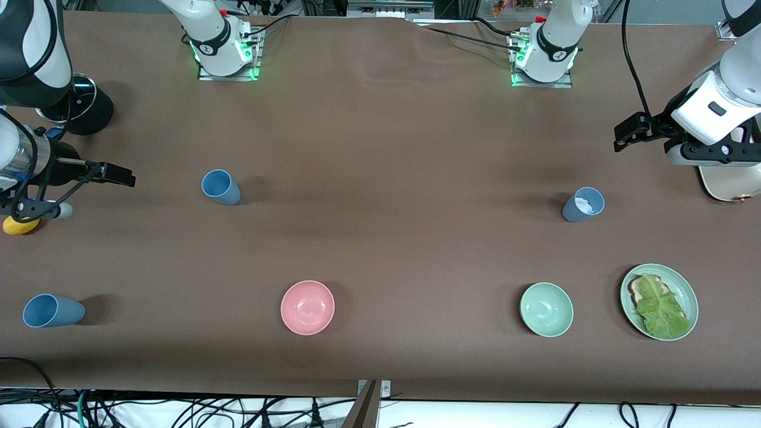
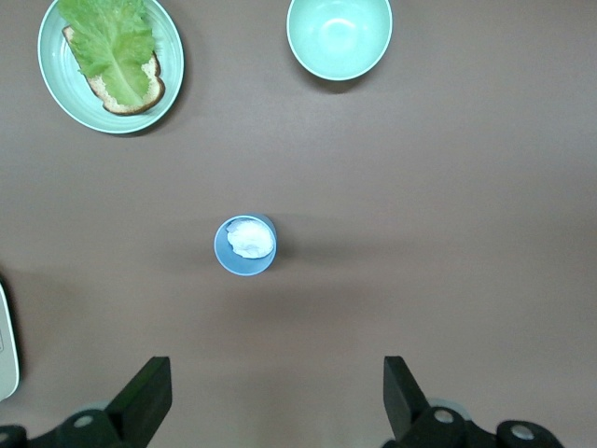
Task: Stack blue cups with both arms
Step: 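Lower the right gripper onto one blue cup while the left gripper reaches the other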
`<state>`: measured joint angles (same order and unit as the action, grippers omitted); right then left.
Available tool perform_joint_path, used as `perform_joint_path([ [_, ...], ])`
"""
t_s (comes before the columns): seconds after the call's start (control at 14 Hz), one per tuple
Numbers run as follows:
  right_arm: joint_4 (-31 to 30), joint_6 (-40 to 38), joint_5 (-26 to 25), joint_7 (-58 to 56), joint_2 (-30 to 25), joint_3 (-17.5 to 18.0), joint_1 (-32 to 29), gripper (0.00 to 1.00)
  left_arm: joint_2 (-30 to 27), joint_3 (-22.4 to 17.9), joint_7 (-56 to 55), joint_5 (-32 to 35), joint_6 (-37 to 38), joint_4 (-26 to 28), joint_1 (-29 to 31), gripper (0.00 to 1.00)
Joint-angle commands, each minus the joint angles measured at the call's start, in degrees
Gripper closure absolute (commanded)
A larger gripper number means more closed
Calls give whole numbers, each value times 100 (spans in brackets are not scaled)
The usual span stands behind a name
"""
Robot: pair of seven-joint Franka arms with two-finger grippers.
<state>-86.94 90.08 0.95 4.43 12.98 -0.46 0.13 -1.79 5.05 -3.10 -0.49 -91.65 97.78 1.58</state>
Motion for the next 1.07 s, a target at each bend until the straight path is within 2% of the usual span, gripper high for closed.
perform_joint_path([
  [0.0, -7, -16, -95, 40, -24, 46, -22, 0, -32, -13, 11, -74, 42, 13, 70, 0],
  [0.36, -103, -34, -95, -39, 64, 46, -22, 0, -32, -13, 37, -74, 50, 22, 79, 0],
  [0.5, -585, 342, -104, -30, 38, 55, -4, 0, 29, -13, 72, -74, 50, 31, 105, 0],
  [0.64, -1234, 886, -104, -30, -102, 212, 14, 0, 117, -21, 299, -65, 181, 110, 167, 0],
  [0.79, -2287, 1789, -104, 14, -409, 266, 22, 0, 388, -13, 397, 179, 86, 163, 429, 0],
  [0.86, -2858, 2299, -104, 31, -645, 275, 22, 0, 607, -13, 572, 260, -184, 215, 570, 0],
  [1.0, -3887, 3275, -113, 32, -945, 275, 22, 0, 811, -13, 758, 278, -825, 652, 633, 0],
])
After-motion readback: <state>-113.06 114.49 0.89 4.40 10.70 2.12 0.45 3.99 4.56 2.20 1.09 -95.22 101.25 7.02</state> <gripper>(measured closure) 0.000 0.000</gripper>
